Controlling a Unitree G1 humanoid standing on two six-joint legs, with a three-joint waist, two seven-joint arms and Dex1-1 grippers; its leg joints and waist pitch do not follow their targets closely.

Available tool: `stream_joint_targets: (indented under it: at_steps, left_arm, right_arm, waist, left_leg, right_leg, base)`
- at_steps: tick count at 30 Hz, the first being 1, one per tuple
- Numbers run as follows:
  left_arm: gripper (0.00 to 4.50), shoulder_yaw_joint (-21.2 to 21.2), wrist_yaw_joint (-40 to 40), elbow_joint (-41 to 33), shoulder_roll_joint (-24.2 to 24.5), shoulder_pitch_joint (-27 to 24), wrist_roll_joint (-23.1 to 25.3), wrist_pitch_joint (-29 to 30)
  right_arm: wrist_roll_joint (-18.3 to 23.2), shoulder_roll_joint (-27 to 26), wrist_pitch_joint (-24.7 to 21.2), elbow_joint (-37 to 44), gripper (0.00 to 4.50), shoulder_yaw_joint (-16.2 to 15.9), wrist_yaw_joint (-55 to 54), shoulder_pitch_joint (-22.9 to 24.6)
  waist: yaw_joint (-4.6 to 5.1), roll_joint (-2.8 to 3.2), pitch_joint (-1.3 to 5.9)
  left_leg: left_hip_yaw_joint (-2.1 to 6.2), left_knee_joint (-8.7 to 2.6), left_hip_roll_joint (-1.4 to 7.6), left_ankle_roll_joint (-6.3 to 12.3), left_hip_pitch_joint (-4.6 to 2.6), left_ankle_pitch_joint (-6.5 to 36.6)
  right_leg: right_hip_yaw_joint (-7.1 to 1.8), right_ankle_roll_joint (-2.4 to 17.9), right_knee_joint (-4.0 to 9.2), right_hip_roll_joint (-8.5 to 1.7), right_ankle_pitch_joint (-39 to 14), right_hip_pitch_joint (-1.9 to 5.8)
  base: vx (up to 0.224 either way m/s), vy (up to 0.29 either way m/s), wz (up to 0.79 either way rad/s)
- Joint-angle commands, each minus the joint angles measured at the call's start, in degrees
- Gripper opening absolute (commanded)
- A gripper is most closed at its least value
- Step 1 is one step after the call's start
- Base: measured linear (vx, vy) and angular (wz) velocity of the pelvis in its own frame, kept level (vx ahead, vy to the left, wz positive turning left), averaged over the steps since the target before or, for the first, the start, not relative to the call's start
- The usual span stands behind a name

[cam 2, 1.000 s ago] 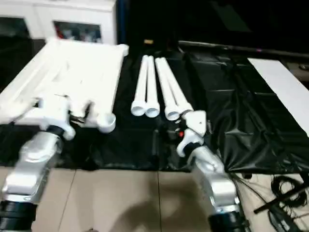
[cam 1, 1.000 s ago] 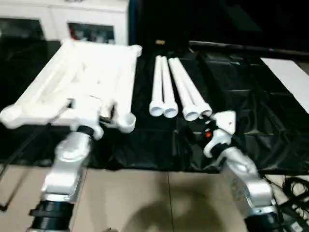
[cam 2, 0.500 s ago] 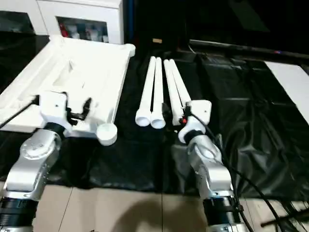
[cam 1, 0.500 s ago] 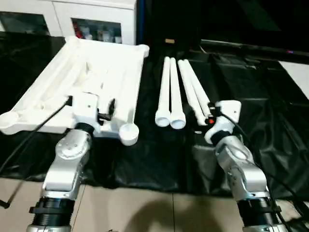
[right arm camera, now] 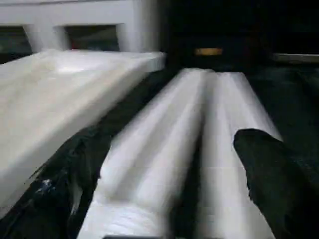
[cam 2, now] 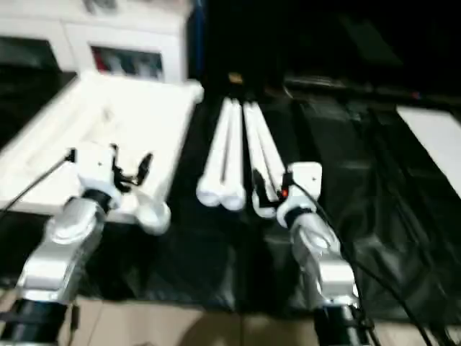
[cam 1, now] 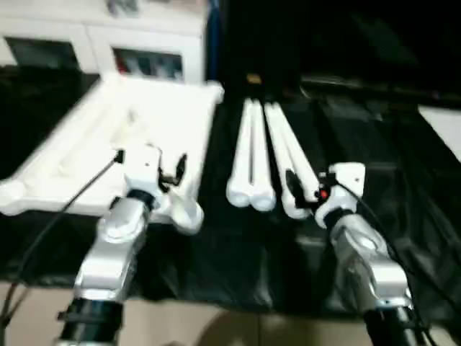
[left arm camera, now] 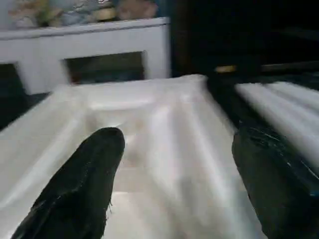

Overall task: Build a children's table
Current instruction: Move to table

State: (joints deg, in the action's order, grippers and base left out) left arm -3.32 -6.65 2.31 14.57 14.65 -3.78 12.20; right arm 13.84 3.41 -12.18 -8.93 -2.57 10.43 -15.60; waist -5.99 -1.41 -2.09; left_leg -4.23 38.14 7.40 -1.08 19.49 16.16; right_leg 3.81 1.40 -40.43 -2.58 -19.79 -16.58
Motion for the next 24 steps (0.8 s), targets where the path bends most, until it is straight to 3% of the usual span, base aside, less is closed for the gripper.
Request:
stream_joint_targets:
  at_steps: [1, 2, 3, 4, 5, 6, 7, 8, 9, 10, 11, 12, 13, 14, 15, 16, 17, 18, 19, 20, 21, 22, 23, 24]
  left_arm:
    - [3.96, 1.07, -0.03, -0.20, -1.93, 0.58, -0.48, -1.78]
    - [3.96, 1.07, -0.03, -0.20, -1.93, 0.58, -0.48, -1.78]
    - [3.96, 1.20, 0.25, -0.05, -1.75, 0.77, 0.05, -1.71]
    - [3.96, 1.34, 0.44, 0.05, -1.58, 0.90, 0.47, -1.54]
    - [3.96, 1.49, 0.39, 0.32, -1.42, 1.04, 0.92, -0.82]
    - [3.96, 1.59, 0.34, 0.50, -1.33, 1.11, 1.15, -0.35]
    - [3.96, 1.68, 0.11, 0.62, -1.38, 1.13, 0.91, -0.70]
    - [3.96, 1.82, -0.09, 0.62, -1.34, 1.14, 0.85, -1.00]
    - [3.96, 2.08, -0.40, 0.57, -1.25, 1.13, 0.73, -1.56]
    - [3.96, 2.09, -0.43, 0.56, -1.25, 1.13, 0.73, -1.58]
    - [3.96, 2.09, -0.57, 0.51, -1.28, 1.19, 0.75, -1.54]
    - [3.96, 2.09, -0.57, 0.51, -1.28, 1.19, 0.75, -1.54]
    - [3.96, 1.91, -0.76, 0.47, -1.44, 1.15, 0.87, -1.47]
    - [3.96, 1.78, -1.01, 0.42, -1.56, 1.10, 0.99, -1.44]
    - [3.96, 1.73, -1.10, 0.41, -1.57, 1.09, 1.01, -1.43]
    - [3.96, 1.72, -1.14, 0.41, -1.56, 1.09, 1.02, -1.43]
    - [3.96, 1.70, -1.23, 0.41, -1.54, 1.09, 1.05, -1.44]
    - [3.96, 1.75, -1.40, 0.39, -1.39, 1.09, 1.07, -1.44]
    - [3.96, 1.81, -1.48, 0.38, -1.24, 1.11, 1.10, -1.42]
    - [3.96, 1.87, -1.55, 0.37, -1.11, 1.12, 1.12, -1.41]
    - [3.96, 1.94, -1.62, 0.35, -0.95, 1.14, 1.12, -1.40]
    - [3.96, 1.98, -1.69, 0.39, -0.80, 1.19, 1.03, -1.43]
    - [3.96, 2.00, -1.71, 0.45, -0.73, 1.24, 0.95, -1.45]
    - [3.96, 2.00, -1.71, 0.45, -0.73, 1.24, 0.95, -1.45]
  right_arm:
    - [-0.19, 1.91, -1.09, 0.62, 4.50, 2.00, -0.66, 0.08]
    - [-0.19, 1.91, -1.09, 0.62, 4.50, 2.00, -0.66, 0.08]
    - [-0.44, 2.09, -1.10, 0.27, 4.50, 2.10, -0.97, -0.06]
    - [-0.65, 2.23, -1.09, 0.03, 4.50, 2.15, -1.20, -0.15]
    - [-0.55, 2.35, -1.05, 0.06, 4.50, 2.26, -1.27, -0.08]
    - [-0.44, 2.41, -1.03, 0.10, 4.50, 2.36, -1.26, -0.02]
    - [-0.34, 2.34, -0.93, 0.22, 4.50, 2.65, -1.19, 0.07]
    - [-0.16, 2.30, -1.13, 0.31, 4.50, 2.77, -0.99, 0.12]
    - [0.11, 2.24, -1.49, 0.43, 4.50, 2.95, -0.65, 0.21]
    - [0.07, 2.21, -1.50, 0.45, 4.50, 2.99, -0.63, 0.21]
    - [-0.23, 1.90, -1.55, 0.55, 4.50, 3.23, -0.49, 0.24]
    - [-0.23, 1.90, -1.55, 0.55, 4.50, 3.23, -0.49, 0.24]
    - [-0.47, 1.94, -1.53, 0.63, 4.50, 3.00, -0.61, 0.28]
    - [-0.55, 1.98, -1.70, 0.70, 4.50, 2.79, -0.78, 0.31]
    - [-0.67, 2.06, -1.76, 0.72, 4.50, 2.62, -0.86, 0.31]
    - [-0.75, 2.12, -1.73, 0.70, 4.50, 2.52, -0.87, 0.30]
    - [-0.91, 2.22, -1.68, 0.67, 4.50, 2.30, -0.89, 0.28]
    - [-0.92, 2.24, -1.72, 0.61, 4.50, 2.18, -0.91, 0.28]
    - [-0.87, 2.20, -1.77, 0.56, 4.50, 2.18, -0.84, 0.28]
    - [-0.82, 2.17, -1.83, 0.52, 4.50, 2.19, -0.78, 0.28]
    - [-0.74, 2.11, -1.92, 0.47, 4.50, 2.21, -0.70, 0.27]
    - [-0.81, 1.98, -2.16, 0.44, 4.50, 2.31, -0.60, 0.23]
    - [-0.90, 1.90, -2.30, 0.41, 4.50, 2.38, -0.52, 0.19]
    - [-0.90, 1.90, -2.30, 0.41, 4.50, 2.38, -0.52, 0.19]
  waist:
    - [2.16, 2.40, 4.22]
    - [1.82, 2.02, 4.37]
    - [1.40, 0.62, 4.11]
    - [1.16, -0.15, 4.03]
    - [0.65, -3.14, 3.69]
    - [-0.82, -3.70, 3.40]
    - [-0.66, -3.78, 3.98]
    - [-0.44, -3.31, 4.26]
    - [0.31, -2.65, 3.81]
    - [0.39, -2.46, 3.69]
    - [0.02, -1.94, 3.68]
    - [0.02, -1.94, 3.68]
    - [-1.55, -2.75, 2.85]
    - [-2.95, -2.68, 1.90]
    - [-3.35, -1.48, 1.68]
    - [-2.81, -1.44, 1.75]
    - [-2.29, -0.85, 1.55]
    - [-1.08, -0.02, 1.57]
    - [0.17, 0.41, 2.10]
    - [2.49, 1.89, 2.17]
    - [2.83, 1.79, 2.07]
    - [3.15, 1.63, 1.88]
    - [3.48, 0.72, 1.83]
    - [3.53, 0.24, 2.02]
  left_leg:
    - [6.53, -5.87, 7.90, 21.59, -7.64, -15.75]
    - [5.95, -5.30, 7.68, 22.60, -7.43, -22.29]
    - [3.57, -4.98, 6.99, 23.36, -5.21, -33.19]
    - [2.20, -4.15, 5.84, 22.38, -3.94, -36.41]
    - [-1.26, -2.15, 1.45, 15.73, -0.69, -26.65]
    - [-1.70, -1.71, 0.12, 9.26, 0.68, -11.89]
    - [-1.04, -2.32, 1.03, 7.18, 1.12, -11.58]
    - [-1.08, -3.68, 1.40, 4.81, 1.76, -14.06]
    - [-1.49, -4.14, 1.48, 4.68, 1.80, -13.32]
    - [-1.60, -4.17, 1.55, 5.27, 1.86, -11.97]
    - [-4.12, -1.50, 1.62, 3.43, -0.62, -3.82]
    - [-4.12, -1.50, 1.62, 3.43, -0.62, -3.82]
    - [-3.91, 0.26, 0.66, 0.08, -0.09, 6.30]
    - [-2.32, 2.64, 1.09, -1.34, 0.21, 9.72]
    - [1.53, 2.88, 3.15, 1.21, 1.97, 6.08]
    - [2.06, 2.42, 2.97, 1.74, 2.30, 4.91]
    - [1.65, -0.71, 1.67, 3.83, 1.82, 4.05]
    - [0.20, -4.55, 1.98, 7.40, -1.01, 9.08]
    - [-0.40, -6.56, 1.74, 9.98, -2.45, 11.00]
    - [-0.44, -10.23, 1.75, 15.38, -2.42, 12.71]
    - [-0.60, -11.62, 2.33, 17.05, -1.78, 13.68]
    - [0.29, -11.52, 2.75, 20.13, -2.01, 12.46]
    - [0.07, -11.81, 3.05, 18.17, -2.80, 13.40]
    - [0.09, -12.09, 2.85, 15.72, -2.92, 14.24]
  right_leg:
    - [0.39, -4.17, -3.14, -1.14, 0.72, -8.38]
    - [0.26, -5.26, -3.24, -1.47, 3.83, -9.45]
    - [-1.13, -5.65, -1.25, -2.24, 11.35, -9.88]
    - [-2.20, -4.36, 1.07, -3.17, 16.76, -9.59]
    - [-5.47, -3.75, 6.59, -5.57, 24.12, -6.20]
    - [-8.59, -3.43, 8.25, -8.69, 12.73, -4.41]
    - [-8.63, -0.41, 7.54, -9.17, 14.84, -3.43]
    - [-6.78, 4.37, 6.17, -7.25, 22.79, -2.56]
    - [-6.01, 8.37, 6.31, -6.43, 23.53, -2.99]
    - [-6.01, 10.08, 6.61, -6.73, 21.61, -2.89]
    - [-10.55, 13.40, 10.17, -7.15, 9.02, -4.45]
    - [-10.55, 13.40, 10.17, -7.15, 9.02, -4.45]
    - [-14.82, 15.46, 12.28, -7.85, -3.75, -2.83]
    - [-18.29, 14.67, 14.61, -9.97, -17.37, -2.46]
    - [-16.83, 14.85, 15.11, -14.51, -21.87, -1.69]
    - [-15.88, 13.92, 14.82, -13.82, -22.52, -1.84]
    - [-13.27, 11.78, 14.19, -9.84, -24.60, -2.87]
    - [-9.47, 9.30, 12.54, -5.86, -23.23, -5.51]
    - [-6.66, 8.33, 10.41, -2.90, -17.93, -6.42]
    - [-0.50, 5.62, 3.61, 0.98, -6.94, -8.05]
    - [1.39, 4.36, 0.28, 1.01, -3.04, -7.88]
    - [3.26, 1.83, -2.08, -0.04, 0.42, -8.54]
    - [3.88, -0.09, -1.27, -1.42, 2.00, -8.16]
    - [3.28, -0.15, -0.23, -2.36, 1.75, -7.39]
  base:
    - [0.150, 0.013, -0.03]
    - [0.081, 0.018, 0.01]
    - [0.062, -0.001, -0.01]
    - [0.062, -0.001, -0.01]
    - [0.051, -0.037, 0.06]
    - [0.002, -0.054, 0.12]
    - [0.002, -0.054, 0.12]
    - [-0.019, -0.060, 0.06]
    - [0.000, 0.000, 0.00]
    - [0.000, 0.000, 0.00]
    - [0.000, 0.000, 0.00]
    - [-0.064, 0.038, -0.22]
    - [-0.064, 0.038, -0.22]
    - [-0.077, 0.094, -0.43]
    - [-0.090, 0.169, -0.33]
    - [-0.090, 0.169, -0.33]
    - [-0.106, 0.218, -0.09]
    - [-0.097, 0.241, 0.07]
    - [-0.097, 0.241, 0.07]
    - [-0.105, 0.270, 0.12]
    - [-0.110, 0.237, 0.06]
    - [-0.110, 0.237, 0.06]
    - [-0.092, 0.191, -0.01]
    - [-0.084, 0.176, -0.08]
